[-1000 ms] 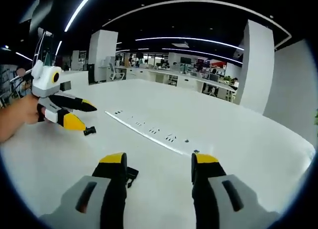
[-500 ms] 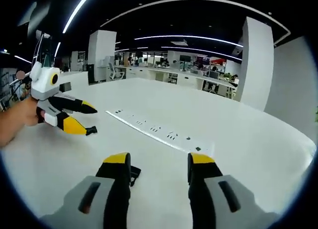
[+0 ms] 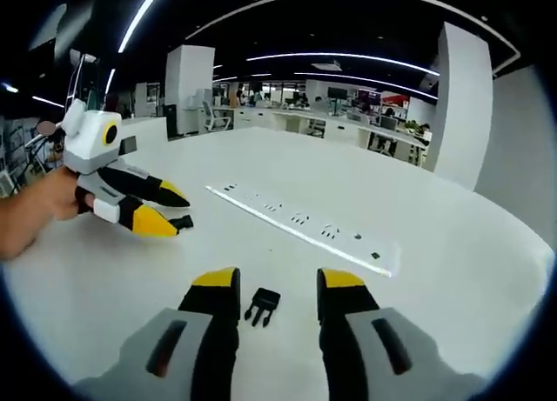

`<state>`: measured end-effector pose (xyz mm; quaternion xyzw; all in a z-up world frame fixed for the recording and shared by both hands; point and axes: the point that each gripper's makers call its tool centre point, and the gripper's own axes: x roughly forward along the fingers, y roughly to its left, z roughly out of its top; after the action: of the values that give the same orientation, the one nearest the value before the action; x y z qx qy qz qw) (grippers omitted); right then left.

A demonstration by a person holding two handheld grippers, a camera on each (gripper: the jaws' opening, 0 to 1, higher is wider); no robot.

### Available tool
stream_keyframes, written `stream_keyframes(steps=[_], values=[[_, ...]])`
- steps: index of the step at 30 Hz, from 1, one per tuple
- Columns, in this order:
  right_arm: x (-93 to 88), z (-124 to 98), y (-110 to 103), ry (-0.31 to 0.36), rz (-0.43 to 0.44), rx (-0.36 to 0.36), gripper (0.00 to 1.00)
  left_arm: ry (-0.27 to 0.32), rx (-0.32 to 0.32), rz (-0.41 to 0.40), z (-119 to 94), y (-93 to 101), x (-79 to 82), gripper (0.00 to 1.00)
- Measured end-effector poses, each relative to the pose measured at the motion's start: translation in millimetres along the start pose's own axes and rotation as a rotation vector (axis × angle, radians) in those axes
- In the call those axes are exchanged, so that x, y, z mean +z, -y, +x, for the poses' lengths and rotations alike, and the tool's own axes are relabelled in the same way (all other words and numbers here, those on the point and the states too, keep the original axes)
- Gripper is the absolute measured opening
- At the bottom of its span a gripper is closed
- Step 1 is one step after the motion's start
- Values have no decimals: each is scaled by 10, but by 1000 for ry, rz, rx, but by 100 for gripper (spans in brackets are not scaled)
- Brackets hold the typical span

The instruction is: Snap the two parts of the plastic buckle together until the buckle closes and remains connected.

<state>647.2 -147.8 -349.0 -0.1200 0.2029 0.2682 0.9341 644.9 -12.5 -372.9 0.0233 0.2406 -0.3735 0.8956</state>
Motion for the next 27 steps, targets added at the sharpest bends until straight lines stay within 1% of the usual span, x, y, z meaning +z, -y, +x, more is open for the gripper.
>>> stream_keyframes(steps=[3,5,9,17,22,27], values=[[-12,-2,13,-5,-4,-2,31,-4,3,5,-2,4,1,34],[-12,-3,17,-6,-1,-2,29,-5,5,6,-5,-1,4,33],[-32,-7,-11,-19,3,8,23,-10,7,2,-18,-6,-8,30],[-58,3,-76,-37,7,30,23,-21,3,9,-14,7,-28,29],[-62,0,-102,-42,4,38,20,-20,3,7,-18,0,-27,29],[-114,15,-141,-62,-3,53,23,-19,1,7,-18,-4,-23,29]])
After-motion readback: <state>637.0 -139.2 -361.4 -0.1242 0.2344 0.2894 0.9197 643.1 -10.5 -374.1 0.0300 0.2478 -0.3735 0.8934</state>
